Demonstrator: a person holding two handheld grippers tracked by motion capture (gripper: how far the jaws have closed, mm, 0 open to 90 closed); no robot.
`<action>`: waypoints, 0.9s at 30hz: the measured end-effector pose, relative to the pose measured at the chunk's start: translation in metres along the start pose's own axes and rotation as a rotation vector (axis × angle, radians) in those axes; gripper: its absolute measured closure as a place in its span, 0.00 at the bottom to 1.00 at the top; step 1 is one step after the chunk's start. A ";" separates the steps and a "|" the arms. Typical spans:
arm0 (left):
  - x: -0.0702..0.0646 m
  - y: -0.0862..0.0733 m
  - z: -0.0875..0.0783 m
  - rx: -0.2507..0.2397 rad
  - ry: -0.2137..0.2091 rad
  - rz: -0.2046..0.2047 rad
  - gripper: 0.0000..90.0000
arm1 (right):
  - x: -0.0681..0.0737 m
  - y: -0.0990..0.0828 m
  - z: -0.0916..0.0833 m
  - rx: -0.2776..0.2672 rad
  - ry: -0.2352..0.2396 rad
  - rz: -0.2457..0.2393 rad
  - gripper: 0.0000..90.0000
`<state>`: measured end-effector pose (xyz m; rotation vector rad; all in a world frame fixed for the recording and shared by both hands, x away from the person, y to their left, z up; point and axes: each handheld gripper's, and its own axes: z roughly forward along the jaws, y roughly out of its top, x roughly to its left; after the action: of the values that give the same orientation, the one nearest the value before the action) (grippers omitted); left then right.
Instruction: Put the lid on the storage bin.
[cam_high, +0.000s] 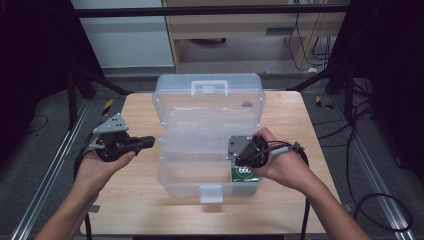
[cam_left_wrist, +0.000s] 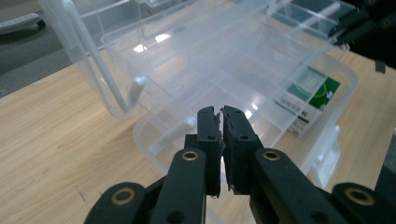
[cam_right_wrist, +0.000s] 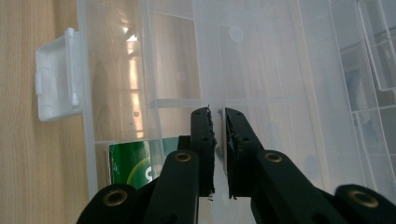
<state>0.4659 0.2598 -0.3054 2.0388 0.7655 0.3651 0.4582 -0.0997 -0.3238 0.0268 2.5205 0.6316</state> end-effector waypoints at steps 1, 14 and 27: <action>0.003 0.004 0.001 -0.007 0.010 -0.005 0.95 | 0.001 0.000 0.000 0.004 -0.002 0.000 0.92; 0.013 0.020 0.012 -0.018 0.027 -0.033 0.96 | 0.004 -0.001 0.000 0.003 -0.006 -0.010 0.92; 0.029 0.021 0.012 -0.026 0.028 -0.111 0.98 | 0.007 -0.002 0.000 0.001 -0.003 -0.011 0.91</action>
<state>0.5023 0.2623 -0.2961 1.9615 0.8827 0.3396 0.4525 -0.1004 -0.3278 0.0144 2.5161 0.6257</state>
